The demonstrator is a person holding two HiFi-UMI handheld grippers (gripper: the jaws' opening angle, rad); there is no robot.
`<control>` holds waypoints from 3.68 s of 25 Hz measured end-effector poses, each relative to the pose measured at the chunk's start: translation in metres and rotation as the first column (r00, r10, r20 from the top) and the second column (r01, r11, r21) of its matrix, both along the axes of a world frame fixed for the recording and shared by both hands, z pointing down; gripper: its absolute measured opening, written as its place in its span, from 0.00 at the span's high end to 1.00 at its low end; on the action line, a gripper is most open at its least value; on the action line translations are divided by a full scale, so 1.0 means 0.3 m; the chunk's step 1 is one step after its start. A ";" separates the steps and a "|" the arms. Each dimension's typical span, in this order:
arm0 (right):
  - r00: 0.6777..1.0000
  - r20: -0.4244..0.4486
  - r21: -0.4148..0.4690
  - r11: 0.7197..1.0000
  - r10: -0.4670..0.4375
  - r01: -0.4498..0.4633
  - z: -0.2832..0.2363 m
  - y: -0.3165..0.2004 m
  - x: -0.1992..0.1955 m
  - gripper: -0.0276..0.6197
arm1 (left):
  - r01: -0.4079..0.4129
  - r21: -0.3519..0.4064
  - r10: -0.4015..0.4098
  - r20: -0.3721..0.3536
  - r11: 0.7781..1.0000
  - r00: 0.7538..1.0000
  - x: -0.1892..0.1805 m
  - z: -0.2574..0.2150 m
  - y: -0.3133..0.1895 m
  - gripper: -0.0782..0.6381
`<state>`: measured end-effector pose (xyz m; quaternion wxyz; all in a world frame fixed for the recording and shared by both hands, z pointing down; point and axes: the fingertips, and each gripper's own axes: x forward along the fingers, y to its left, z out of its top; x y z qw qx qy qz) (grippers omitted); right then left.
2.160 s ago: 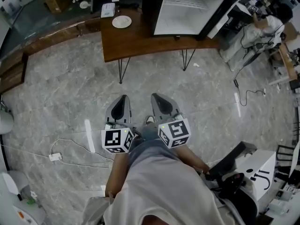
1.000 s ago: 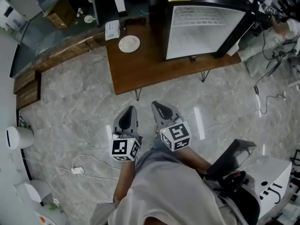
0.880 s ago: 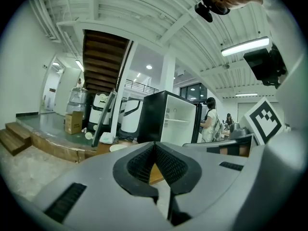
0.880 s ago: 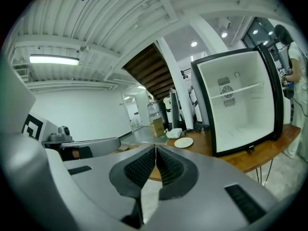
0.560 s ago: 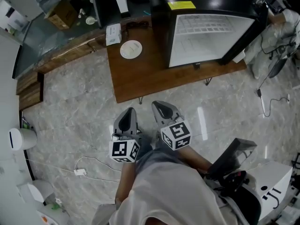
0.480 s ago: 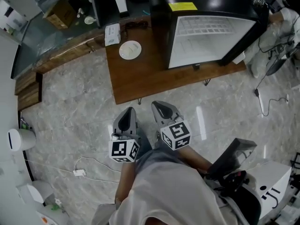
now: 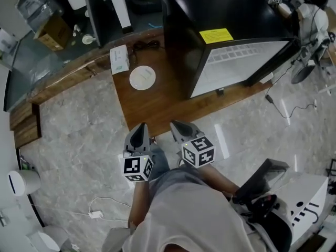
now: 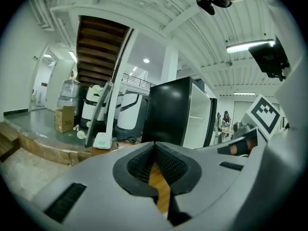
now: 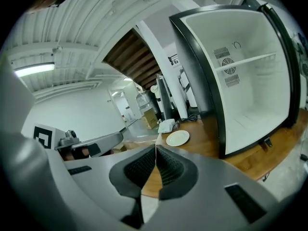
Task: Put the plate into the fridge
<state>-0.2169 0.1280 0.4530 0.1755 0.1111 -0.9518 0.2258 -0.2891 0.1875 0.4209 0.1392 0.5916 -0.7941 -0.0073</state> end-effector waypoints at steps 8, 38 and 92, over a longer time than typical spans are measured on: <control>0.991 -0.071 -0.092 0.989 0.112 -0.119 0.066 -0.157 -0.501 0.93 | -0.114 -0.131 0.113 -0.015 0.985 0.993 -0.626 0.111 -0.171 0.86; 0.902 -0.281 -0.468 0.774 0.328 -0.427 0.774 -0.800 -1.051 0.73 | -0.549 -0.470 0.459 -0.301 0.691 0.836 -1.312 0.868 -0.941 0.66; 0.931 -0.048 -0.784 0.564 0.362 -0.260 0.785 -0.677 -1.090 0.92 | -0.542 -0.528 0.447 -0.309 0.654 0.840 -1.264 0.940 -0.853 0.75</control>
